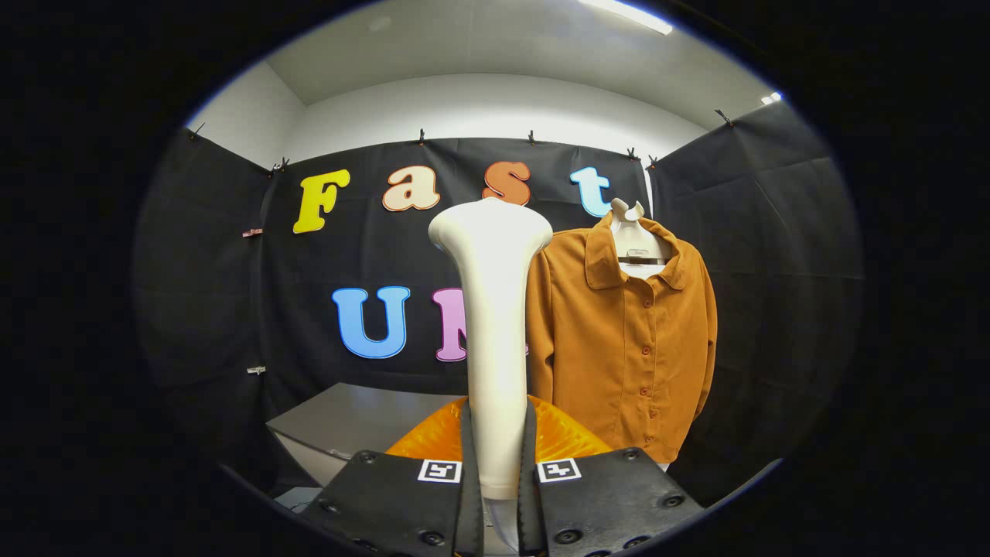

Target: Iron the clothes twice with a garment steamer, once on the left side and once on the right side.

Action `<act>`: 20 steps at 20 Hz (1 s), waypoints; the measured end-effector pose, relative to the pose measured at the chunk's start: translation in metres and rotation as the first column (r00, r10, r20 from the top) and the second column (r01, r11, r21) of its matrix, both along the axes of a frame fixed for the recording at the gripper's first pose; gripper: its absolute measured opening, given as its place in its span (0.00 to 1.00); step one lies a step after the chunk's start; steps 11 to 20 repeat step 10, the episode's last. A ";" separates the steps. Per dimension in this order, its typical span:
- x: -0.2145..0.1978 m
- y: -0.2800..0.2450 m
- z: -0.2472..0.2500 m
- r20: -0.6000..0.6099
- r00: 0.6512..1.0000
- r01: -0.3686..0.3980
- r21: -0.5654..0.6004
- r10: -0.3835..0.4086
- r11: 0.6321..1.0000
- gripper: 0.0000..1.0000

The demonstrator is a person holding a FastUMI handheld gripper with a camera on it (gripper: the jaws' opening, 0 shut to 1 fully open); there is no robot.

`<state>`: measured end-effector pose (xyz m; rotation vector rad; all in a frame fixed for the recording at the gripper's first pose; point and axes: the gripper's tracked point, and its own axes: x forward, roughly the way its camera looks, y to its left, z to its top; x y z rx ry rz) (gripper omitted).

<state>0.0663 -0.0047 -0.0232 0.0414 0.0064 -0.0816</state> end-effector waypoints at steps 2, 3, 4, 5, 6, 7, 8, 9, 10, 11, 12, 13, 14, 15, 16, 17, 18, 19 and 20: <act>0.000 0.001 0.000 0.000 1.000 -0.001 0.001 0.001 1.000 0.21; 0.001 0.001 -0.001 -0.001 1.000 -0.001 0.000 0.001 1.000 0.21; 0.001 0.000 -0.002 -0.002 1.000 0.001 0.000 -0.001 1.000 0.21; 0.001 -0.001 -0.003 -0.006 1.000 0.002 -0.002 -0.002 1.000 0.21; 0.002 -0.002 -0.004 -0.006 1.000 0.005 -0.004 -0.005 1.000 0.21; 0.003 -0.002 -0.006 -0.011 1.000 0.007 -0.006 -0.007 1.000 0.21; 0.004 -0.002 -0.006 -0.012 1.000 0.008 -0.005 -0.008 1.000 0.21; 0.006 -0.002 -0.007 -0.013 1.000 0.006 -0.002 -0.006 1.000 0.21; 0.006 -0.002 -0.007 -0.014 1.000 0.006 -0.002 -0.006 1.000 0.21; 0.006 -0.002 -0.007 -0.014 1.000 0.006 -0.002 -0.006 1.000 0.21; 0.006 -0.002 -0.007 -0.014 1.000 0.006 -0.002 -0.006 1.000 0.21; 0.006 -0.002 -0.007 -0.014 1.000 0.006 -0.002 -0.006 1.000 0.21; 0.006 -0.002 -0.007 -0.014 1.000 0.006 -0.002 -0.006 1.000 0.21; 0.006 -0.002 -0.007 -0.014 1.000 0.006 -0.002 -0.006 1.000 0.21; 0.006 -0.002 -0.007 -0.014 1.000 0.006 -0.002 -0.006 1.000 0.21; 0.006 -0.002 -0.007 -0.014 1.000 0.006 -0.002 -0.006 1.000 0.21; 0.006 -0.002 -0.007 -0.014 1.000 0.006 -0.002 -0.006 1.000 0.21; 0.006 -0.002 -0.007 -0.014 1.000 0.006 -0.002 -0.006 1.000 0.21; 0.006 -0.002 -0.007 -0.014 1.000 0.006 -0.002 -0.006 1.000 0.21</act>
